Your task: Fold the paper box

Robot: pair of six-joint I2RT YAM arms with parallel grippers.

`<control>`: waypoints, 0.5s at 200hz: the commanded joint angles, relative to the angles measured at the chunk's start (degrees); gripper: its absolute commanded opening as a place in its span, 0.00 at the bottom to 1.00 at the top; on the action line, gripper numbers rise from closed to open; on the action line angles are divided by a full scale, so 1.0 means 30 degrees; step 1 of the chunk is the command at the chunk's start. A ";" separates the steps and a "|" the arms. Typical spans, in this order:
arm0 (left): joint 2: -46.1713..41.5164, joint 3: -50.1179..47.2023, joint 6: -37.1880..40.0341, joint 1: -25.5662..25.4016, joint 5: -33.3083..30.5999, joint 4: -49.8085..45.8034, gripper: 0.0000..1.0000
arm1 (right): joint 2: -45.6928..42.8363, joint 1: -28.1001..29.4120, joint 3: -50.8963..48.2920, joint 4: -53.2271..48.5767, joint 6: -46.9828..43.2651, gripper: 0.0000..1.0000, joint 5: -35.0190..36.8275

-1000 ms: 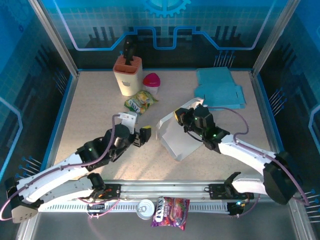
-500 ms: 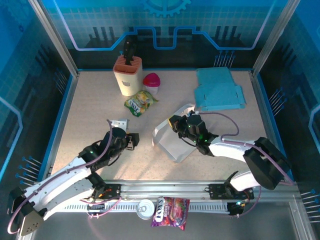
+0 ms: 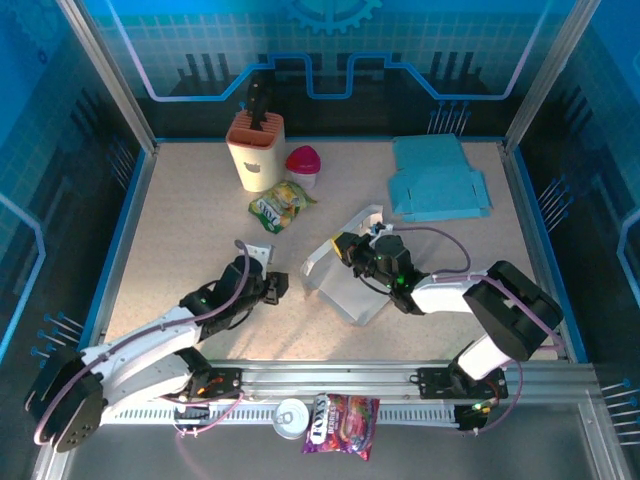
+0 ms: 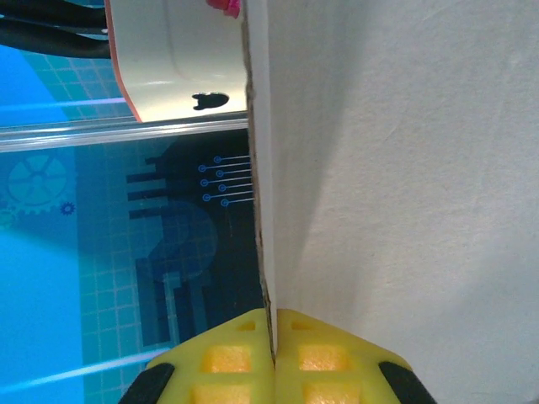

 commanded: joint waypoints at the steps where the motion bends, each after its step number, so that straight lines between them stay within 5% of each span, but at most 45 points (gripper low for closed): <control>1: 0.1068 -0.0587 0.2226 0.0175 0.2097 0.3546 0.35 | -0.0082 -0.0180 -0.0479 -0.0186 -0.0261 0.00 -0.0145; 100: 0.4150 -0.1163 0.4589 -0.0199 0.4067 0.8257 0.39 | 0.0007 -0.0388 -0.0246 -0.0106 0.0085 0.00 -0.0525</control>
